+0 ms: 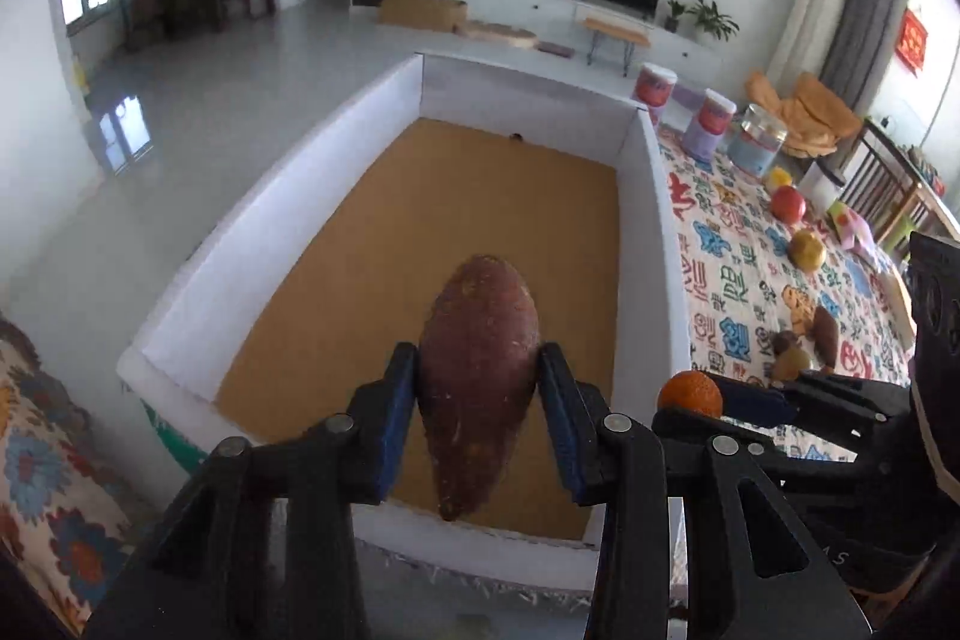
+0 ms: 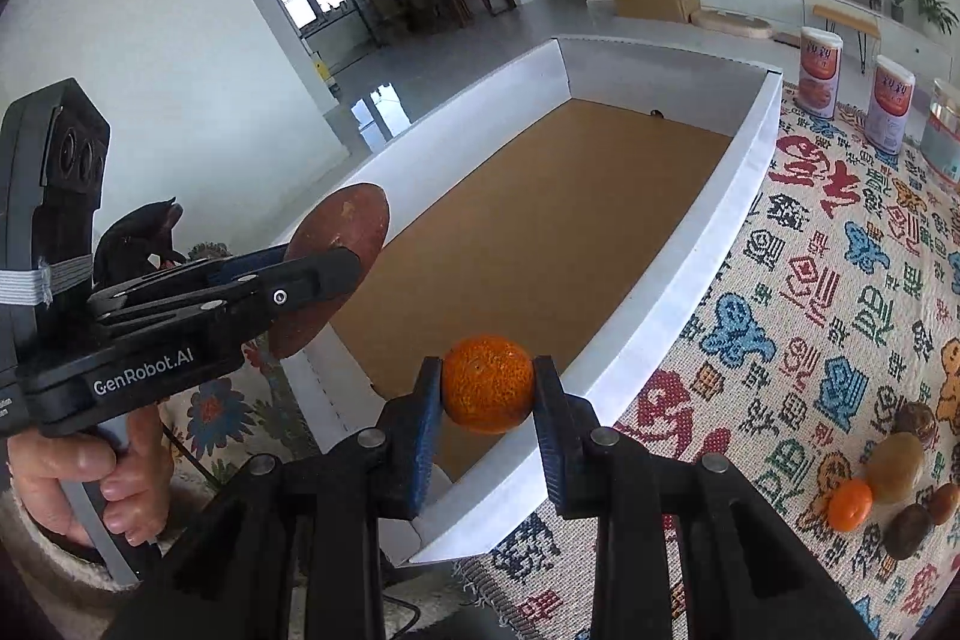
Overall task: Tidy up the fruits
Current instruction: 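Carry the sweet potato into the white box with the left tool while the right tool reaches toward a mandarin, then grasp a mandarin orange with the left tool while the right tool reaches for the smaller sweet potato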
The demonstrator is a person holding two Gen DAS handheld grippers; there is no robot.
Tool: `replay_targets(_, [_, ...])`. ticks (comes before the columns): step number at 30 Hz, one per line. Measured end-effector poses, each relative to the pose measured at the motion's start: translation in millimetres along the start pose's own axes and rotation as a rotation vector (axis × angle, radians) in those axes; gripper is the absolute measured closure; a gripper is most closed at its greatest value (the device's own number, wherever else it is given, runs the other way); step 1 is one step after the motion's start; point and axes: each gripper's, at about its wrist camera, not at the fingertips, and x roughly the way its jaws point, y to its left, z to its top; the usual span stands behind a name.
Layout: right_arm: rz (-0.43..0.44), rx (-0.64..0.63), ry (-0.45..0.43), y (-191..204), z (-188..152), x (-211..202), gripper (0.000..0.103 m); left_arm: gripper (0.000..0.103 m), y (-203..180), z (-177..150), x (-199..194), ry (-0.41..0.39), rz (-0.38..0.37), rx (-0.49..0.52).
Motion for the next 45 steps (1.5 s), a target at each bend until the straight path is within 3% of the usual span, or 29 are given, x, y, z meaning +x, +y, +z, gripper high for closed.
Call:
replay_targets(9, [-0.065,-0.035,0.042,4,0,29,0.067,0.06,-2,-9,31,0.026,0.115,0.047])
replay_targets(10, [-0.066,-0.036,0.033,6,0,25,0.061,0.056,-3,-9,29,0.008,0.133,0.059])
replay_targets(11, [-0.08,-0.038,0.023,6,-1,22,0.048,0.053,-6,-9,27,-0.01,0.149,0.073])
replay_targets(13, [-0.104,-0.042,0.0,6,-2,14,0.037,0.035,-9,-5,24,-0.038,0.163,0.086])
replay_targets(17, [-0.136,-0.02,-0.061,-4,-12,-12,0.037,0.02,-15,-2,11,-0.087,0.137,0.087])
replay_targets(19, [-0.203,-0.019,-0.17,-15,-25,-43,0.037,0.011,-22,-4,0,-0.134,0.112,0.098])
replay_targets(21, [-0.326,0.0,-0.345,-33,-45,-88,0.037,0.01,-32,-6,-9,-0.171,0.068,0.117])
replay_targets(22, [-0.4,0.02,-0.45,-43,-57,-114,0.03,0.01,-39,-8,-13,-0.183,0.036,0.129])
replay_targets(23, [-0.482,0.035,-0.555,-53,-71,-139,0.009,0.01,-47,-11,-17,-0.19,-0.005,0.141])
replay_targets(24, [-0.572,0.053,-0.656,-62,-86,-161,0.001,0.01,-57,-13,-20,-0.194,-0.051,0.154])
replay_targets(26, [-0.72,0.087,-0.8,-83,-109,-189,0.0,0.01,-81,-21,-26,-0.195,-0.145,0.195])
replay_targets(28, [-0.792,0.146,-0.692,-114,-117,-195,0.0,0.008,-114,-32,-26,-0.174,-0.238,0.27])
replay_targets(30, [-0.822,0.293,-0.564,-149,-131,-197,0.0,0.008,-148,-47,-19,-0.119,-0.319,0.345])
replay_targets(33, [-0.739,0.588,-0.521,-196,-171,-197,0.0,0.008,-187,-72,7,-0.005,-0.409,0.396])
replay_targets(36, [-0.689,0.728,-0.482,-216,-210,-180,0.0,0.008,-212,-95,39,0.069,-0.389,0.413])
replay_targets(39, [-0.673,0.78,-0.406,-227,-225,-165,0.0,0.008,-225,-110,61,0.059,-0.321,0.459])
replay_targets(42, [-0.684,0.726,-0.392,-224,-221,-160,0.0,0.008,-231,-116,76,0.015,-0.267,0.498])
replay_targets(45, [-0.624,0.698,-0.36,-225,-217,-150,0.001,0.008,-239,-114,88,-0.013,-0.247,0.539])
